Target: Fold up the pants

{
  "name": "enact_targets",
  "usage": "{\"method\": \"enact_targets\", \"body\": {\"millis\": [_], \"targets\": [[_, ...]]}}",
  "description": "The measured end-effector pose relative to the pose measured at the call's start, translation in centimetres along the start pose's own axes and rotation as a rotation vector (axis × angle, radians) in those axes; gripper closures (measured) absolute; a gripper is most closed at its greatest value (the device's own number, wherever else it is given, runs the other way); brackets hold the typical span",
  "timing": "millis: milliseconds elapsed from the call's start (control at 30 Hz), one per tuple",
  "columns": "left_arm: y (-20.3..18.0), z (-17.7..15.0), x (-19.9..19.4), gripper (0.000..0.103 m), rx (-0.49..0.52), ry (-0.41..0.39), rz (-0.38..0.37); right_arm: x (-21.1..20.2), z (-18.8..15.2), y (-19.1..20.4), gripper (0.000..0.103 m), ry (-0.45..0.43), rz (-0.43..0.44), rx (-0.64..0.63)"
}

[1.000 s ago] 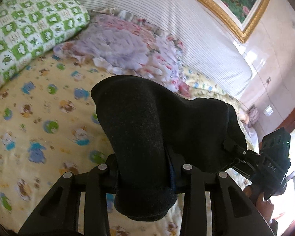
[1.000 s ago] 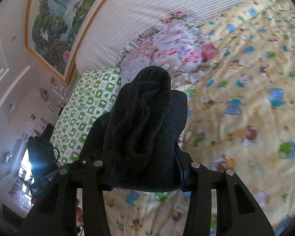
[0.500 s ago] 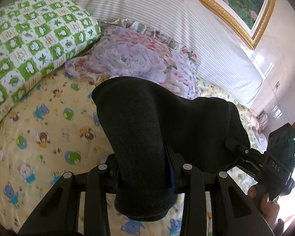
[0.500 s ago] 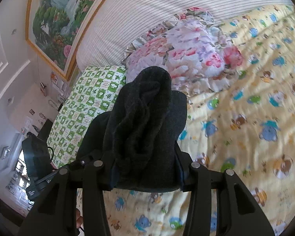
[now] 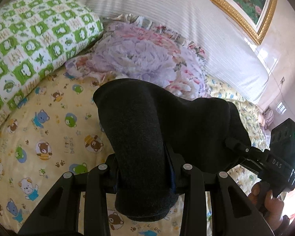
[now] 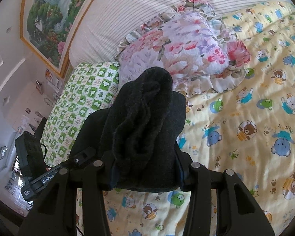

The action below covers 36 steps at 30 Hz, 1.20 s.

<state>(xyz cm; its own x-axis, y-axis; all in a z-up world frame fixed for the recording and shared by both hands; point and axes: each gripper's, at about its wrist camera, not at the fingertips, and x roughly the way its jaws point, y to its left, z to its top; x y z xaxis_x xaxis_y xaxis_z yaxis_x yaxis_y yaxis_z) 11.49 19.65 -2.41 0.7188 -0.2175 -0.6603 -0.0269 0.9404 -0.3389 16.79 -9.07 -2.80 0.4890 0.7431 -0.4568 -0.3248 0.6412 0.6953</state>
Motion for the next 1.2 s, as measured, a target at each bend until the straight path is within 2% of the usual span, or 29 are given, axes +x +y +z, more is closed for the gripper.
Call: {"method": "enact_targets", "body": {"millis": [167,267,400,467,633,767,967,1133,1200], "targets": [[1.1,-0.6,0.5,0.056,-0.028,0.016,-0.015,0.8,-0.1,-1.2,0.05,0.041,-0.034,0.046],[1.7,-0.9,0.3,0.049,-0.032,0.01,-0.009,1.0,-0.1,-1.6,0.047,0.037,-0.058,0.041],[2.4,-1.5,0.1,0.044,-0.028,0.01,0.013,1.0,-0.2,-1.8,0.046,0.03,-0.094,0.02],[2.5,-1.8,0.3,0.04,-0.023,0.014,0.029,0.9,-0.3,-1.8,0.044,0.021,-0.127,-0.001],[2.8,-2.5,1.9,0.038,-0.027,0.046,0.029,1.9,-0.6,-2.3,0.04,0.036,-0.232,-0.057],[3.1,-2.7,2.1,0.035,-0.036,0.042,0.035,2.3,-0.7,-3.0,0.034,0.042,-0.248,-0.068],[2.2,-2.6,0.6,0.034,-0.015,0.025,0.066,1.1,-0.6,-2.6,0.034,0.018,-0.201,-0.064],[1.0,-3.1,-1.4,0.021,0.0,-0.002,0.085,-1.4,-0.9,-0.5,0.033,-0.04,-0.201,-0.12],[0.4,-3.5,-2.0,0.021,0.015,-0.012,0.101,-2.5,-1.1,0.7,0.032,-0.062,-0.21,-0.163]]}}
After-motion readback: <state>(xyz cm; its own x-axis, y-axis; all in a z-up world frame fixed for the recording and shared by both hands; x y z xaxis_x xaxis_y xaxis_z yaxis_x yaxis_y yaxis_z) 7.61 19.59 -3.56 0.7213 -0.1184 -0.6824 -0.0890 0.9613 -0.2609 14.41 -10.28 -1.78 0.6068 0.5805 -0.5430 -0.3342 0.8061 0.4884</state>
